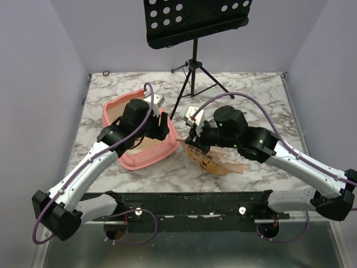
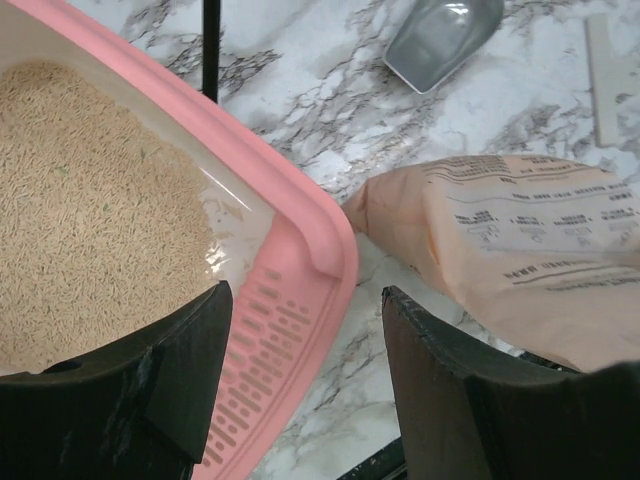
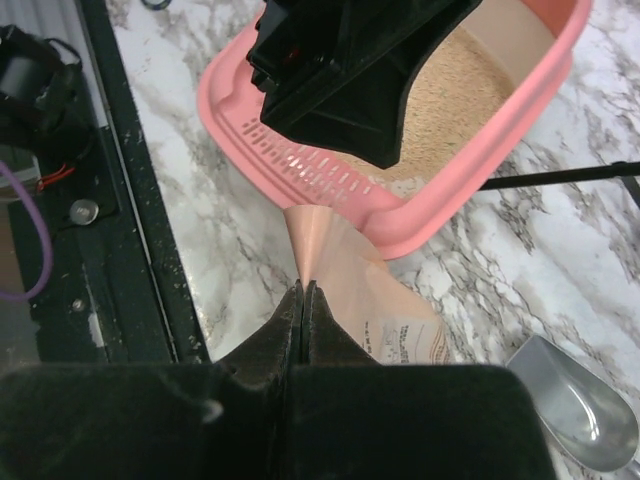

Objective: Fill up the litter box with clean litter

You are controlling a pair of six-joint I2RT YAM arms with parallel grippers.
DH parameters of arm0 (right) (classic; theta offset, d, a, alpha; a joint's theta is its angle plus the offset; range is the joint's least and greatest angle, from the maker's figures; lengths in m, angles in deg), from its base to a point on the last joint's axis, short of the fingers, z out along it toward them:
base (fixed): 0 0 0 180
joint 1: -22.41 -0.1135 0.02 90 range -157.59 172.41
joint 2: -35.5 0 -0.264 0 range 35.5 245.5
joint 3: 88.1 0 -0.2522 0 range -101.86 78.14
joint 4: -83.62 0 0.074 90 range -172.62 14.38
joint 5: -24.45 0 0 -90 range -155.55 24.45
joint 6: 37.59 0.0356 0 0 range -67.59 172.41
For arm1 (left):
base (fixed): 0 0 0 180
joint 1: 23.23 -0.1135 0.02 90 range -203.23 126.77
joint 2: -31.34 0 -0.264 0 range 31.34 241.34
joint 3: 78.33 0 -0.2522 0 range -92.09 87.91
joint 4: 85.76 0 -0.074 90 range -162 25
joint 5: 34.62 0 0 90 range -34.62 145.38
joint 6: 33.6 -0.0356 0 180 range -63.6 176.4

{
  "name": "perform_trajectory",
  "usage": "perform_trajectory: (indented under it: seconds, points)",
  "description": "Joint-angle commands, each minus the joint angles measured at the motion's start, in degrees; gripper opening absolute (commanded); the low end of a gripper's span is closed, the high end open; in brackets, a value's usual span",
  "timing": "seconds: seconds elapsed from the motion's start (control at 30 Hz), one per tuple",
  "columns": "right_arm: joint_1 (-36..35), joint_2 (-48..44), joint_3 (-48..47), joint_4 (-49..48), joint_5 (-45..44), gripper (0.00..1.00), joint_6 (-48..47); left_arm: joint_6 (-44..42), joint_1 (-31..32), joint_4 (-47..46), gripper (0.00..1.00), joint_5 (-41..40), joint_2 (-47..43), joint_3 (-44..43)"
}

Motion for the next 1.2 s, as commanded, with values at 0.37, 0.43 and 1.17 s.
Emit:
perform_trajectory:
  seconds: [0.37,0.43,1.17]
  points:
    - [-3.76,-0.22,-10.18,6.80,8.36,0.01,-2.48,-7.93,2.03,-7.03,0.75,28.29,-14.25,8.54]
    - [-3.76,0.48,-10.88,8.47,8.45,0.01,-2.92,-8.89,2.21,-9.67,0.77,31.63,-15.13,10.30]
    - [-3.85,0.83,-5.43,-4.26,12.76,0.01,-0.29,-5.47,3.52,-34.19,0.81,46.05,-10.92,18.57]
